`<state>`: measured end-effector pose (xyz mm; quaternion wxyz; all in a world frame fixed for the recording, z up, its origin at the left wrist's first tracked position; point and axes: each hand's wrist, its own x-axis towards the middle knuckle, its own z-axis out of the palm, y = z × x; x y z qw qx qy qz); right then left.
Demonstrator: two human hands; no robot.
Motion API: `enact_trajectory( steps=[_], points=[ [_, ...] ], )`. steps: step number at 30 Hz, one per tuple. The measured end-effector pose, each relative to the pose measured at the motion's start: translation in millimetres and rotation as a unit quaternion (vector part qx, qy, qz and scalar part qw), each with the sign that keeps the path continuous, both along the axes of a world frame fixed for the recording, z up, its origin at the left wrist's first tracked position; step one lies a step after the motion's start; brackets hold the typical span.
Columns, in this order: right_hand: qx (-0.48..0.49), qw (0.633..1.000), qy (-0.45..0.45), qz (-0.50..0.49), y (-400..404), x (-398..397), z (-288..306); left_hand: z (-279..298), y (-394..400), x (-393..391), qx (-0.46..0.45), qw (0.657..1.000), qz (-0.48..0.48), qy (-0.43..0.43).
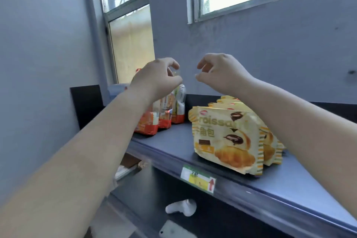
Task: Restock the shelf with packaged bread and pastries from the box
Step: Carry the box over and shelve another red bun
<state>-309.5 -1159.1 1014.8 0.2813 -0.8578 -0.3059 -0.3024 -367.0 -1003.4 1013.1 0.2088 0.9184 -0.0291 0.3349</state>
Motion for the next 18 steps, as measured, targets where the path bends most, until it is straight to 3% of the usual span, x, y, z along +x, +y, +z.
enact_trajectory(
  steps=[8, 18],
  points=[
    [-0.14, 0.985, -0.019, 0.098, 213.2, -27.8, -50.0, -52.9, 180.6, -59.9, 0.075, 0.967, 0.22, 0.101],
    [-0.271, 0.942, 0.028, 0.197, 407.1, -43.2, -170.9, -156.4, 345.5, -94.1, 0.129, 0.906, 0.331, 0.23]
  ],
)
